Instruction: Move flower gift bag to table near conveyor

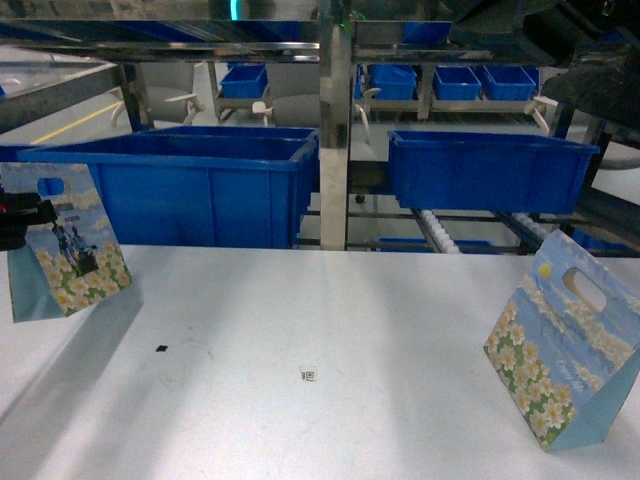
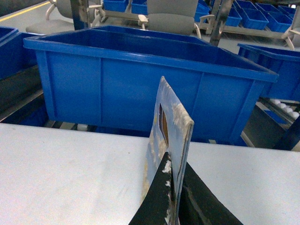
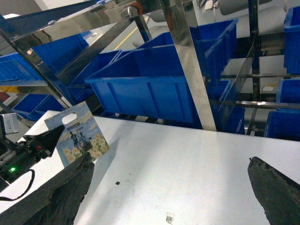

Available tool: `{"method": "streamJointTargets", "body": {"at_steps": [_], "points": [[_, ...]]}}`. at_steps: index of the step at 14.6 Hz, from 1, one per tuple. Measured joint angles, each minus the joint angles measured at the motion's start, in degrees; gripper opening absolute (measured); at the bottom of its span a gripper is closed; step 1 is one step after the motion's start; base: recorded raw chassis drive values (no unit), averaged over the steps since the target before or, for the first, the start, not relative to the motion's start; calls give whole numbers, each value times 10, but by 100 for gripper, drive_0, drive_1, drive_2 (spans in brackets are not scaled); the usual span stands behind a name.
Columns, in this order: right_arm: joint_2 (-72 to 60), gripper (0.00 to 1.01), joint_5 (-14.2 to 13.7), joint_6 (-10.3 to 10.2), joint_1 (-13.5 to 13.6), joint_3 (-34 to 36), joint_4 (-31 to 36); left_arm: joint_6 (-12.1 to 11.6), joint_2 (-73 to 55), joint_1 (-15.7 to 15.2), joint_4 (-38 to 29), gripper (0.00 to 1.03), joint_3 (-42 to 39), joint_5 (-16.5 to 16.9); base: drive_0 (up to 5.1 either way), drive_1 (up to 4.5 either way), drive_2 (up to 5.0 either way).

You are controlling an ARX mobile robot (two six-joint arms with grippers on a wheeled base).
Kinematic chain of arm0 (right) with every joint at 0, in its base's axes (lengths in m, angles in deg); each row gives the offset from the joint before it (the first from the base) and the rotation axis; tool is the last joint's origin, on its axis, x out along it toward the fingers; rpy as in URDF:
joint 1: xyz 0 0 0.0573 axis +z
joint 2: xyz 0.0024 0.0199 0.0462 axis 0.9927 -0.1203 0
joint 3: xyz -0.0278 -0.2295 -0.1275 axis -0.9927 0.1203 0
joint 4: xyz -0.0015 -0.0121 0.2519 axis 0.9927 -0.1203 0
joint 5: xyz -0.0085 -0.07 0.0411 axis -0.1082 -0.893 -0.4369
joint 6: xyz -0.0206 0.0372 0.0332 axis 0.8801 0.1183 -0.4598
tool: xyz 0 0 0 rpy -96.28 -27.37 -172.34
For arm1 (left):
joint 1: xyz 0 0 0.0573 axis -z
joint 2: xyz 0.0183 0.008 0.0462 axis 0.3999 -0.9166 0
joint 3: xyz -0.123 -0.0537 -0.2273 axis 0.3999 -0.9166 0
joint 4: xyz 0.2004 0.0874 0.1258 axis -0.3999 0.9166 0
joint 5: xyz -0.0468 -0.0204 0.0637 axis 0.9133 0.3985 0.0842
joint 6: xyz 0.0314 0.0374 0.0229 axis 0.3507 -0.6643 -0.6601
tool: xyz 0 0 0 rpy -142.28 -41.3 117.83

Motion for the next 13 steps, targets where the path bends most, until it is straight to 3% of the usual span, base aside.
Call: {"method": "streamJointTargets", "body": {"at_steps": [3, 4, 5, 8, 10, 13], "points": [[0, 98, 0, 0, 0, 0, 0, 0, -24, 0, -3, 2, 13, 1, 0, 0, 0], [0, 98, 0, 0, 0, 0, 0, 2, -27, 2, -2, 9, 13, 2, 0, 0, 0], [0, 98, 0, 0, 0, 0, 0, 2, -27, 3, -7, 33, 13, 3, 0, 0, 0], [0, 98, 0, 0, 0, 0, 0, 3, -27, 3, -6, 75, 13, 4, 0, 0, 0], [0, 98, 0, 0, 0, 0, 0, 17, -4, 3, 3, 99, 6, -30, 0, 0, 0], [0, 98, 0, 0, 0, 0, 0, 70, 107, 2, 30, 98, -5, -72, 0, 0, 0]]}}
